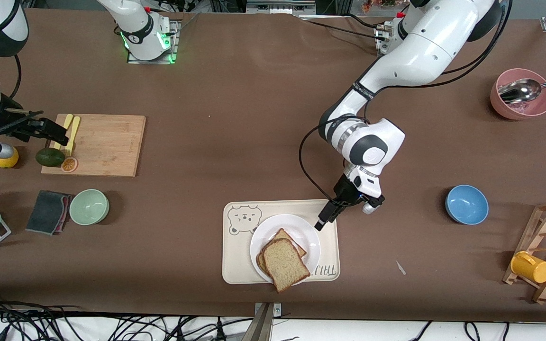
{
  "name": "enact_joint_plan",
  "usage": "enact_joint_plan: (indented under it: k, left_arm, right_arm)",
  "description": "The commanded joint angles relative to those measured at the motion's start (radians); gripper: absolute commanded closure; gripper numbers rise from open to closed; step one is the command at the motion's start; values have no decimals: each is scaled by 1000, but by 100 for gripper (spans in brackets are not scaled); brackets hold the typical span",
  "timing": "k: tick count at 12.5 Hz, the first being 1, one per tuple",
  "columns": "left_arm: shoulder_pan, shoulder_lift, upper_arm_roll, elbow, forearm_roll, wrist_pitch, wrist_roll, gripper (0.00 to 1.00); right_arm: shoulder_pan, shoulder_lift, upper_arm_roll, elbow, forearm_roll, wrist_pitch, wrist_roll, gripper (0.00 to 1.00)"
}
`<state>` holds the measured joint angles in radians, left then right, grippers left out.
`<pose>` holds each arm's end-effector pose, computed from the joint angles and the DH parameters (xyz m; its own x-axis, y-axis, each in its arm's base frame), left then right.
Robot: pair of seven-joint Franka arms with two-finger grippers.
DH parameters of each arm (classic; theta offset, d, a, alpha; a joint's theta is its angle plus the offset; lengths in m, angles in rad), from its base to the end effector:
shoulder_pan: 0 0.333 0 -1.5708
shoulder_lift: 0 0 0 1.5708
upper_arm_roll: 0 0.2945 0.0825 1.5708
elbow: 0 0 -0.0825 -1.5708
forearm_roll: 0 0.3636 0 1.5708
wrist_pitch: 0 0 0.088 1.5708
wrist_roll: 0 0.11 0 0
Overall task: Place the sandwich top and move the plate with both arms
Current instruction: 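Open the left gripper and lift it off the plate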
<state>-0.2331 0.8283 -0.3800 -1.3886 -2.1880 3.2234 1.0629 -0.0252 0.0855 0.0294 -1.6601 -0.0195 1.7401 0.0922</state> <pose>0.6080 -0.2734 0.2186 0.6509 0.7502 0.1165 0.3988 -0.4684 0.7884 0.5671 0.0000 0.5269 0.9964 -0.0847 -0.0039 -0.0846 -0.9963 0.0171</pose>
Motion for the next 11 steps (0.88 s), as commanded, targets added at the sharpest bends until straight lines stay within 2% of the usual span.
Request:
enact_joint_plan:
  k: [1,2,3,5,9,11]
  left_arm:
    - [89,-32,-101,-39,272,-33,-369,0]
    - [106,-31,-115,-43,381,-51,-499,0]
    - [113,-31,-117,-44,431,-72,-553,0]
    - [130,-40,-117,-65,468,-85,-564,0]
    - [216,-40,-143,-92,814,-243,-843,0]
    - [251,-55,-140,-122,917,-318,-886,0]
  right_arm:
    - [-2,-3,0,13,13,-5,-9,0]
    - [-2,-3,0,13,12,-4,-9,0]
    - [-2,-1,-2,13,13,1,-8,0]
    - [-2,-3,0,13,15,2,-8,0]
    - [-2,0,0,13,18,6,-8,0]
    - [-2,2,0,13,18,6,-8,0]
